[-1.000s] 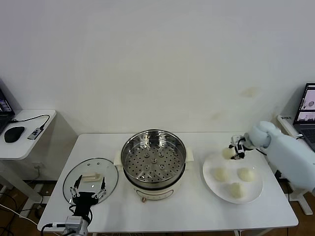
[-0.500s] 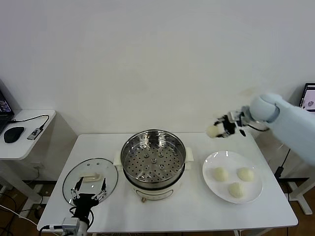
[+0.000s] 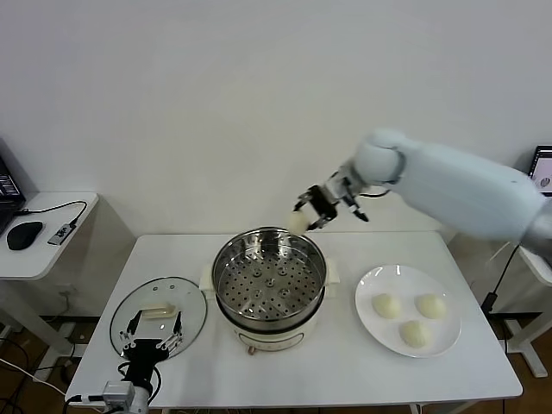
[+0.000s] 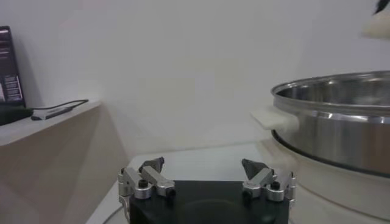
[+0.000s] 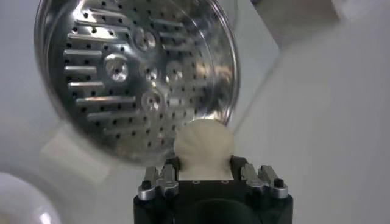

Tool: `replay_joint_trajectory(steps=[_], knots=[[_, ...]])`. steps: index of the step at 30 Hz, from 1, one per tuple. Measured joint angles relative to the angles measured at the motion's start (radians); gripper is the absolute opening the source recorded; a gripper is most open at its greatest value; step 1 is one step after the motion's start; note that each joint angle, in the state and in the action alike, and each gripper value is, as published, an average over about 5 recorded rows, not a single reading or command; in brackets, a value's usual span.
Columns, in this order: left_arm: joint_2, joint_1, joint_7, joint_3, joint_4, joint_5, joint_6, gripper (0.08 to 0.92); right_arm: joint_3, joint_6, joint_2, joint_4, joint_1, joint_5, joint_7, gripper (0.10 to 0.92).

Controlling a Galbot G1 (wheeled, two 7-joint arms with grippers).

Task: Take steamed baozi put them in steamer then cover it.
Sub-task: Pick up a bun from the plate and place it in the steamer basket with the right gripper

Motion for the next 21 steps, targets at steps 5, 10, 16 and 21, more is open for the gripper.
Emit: replay_joint_trajectory(steps=[5, 10, 16, 21], knots=[[-0.005, -0.005, 0.0, 0.0, -0.001, 0.0, 0.0, 0.823, -0.019, 0.083, 0.073, -0.059, -0.02, -0.084, 0.009, 0.534], [-0.004, -0.011, 0.0, 0.0, 0.0, 0.0, 0.0, 0.823, -0.024, 0.151, 0.124, -0.116, -0.045, -0.165, 0.02, 0.535], [0.001, -0.02, 0.001, 0.0, 0.005, -0.002, 0.0, 0.823, -0.02, 0.212, 0.17, -0.177, -0.079, -0.239, 0.033, 0.542], [0.0, -0.021, 0.001, -0.001, 0.004, 0.0, -0.003, 0.823, -0.013, 0.248, 0.201, -0.217, -0.103, -0.282, 0.043, 0.557]])
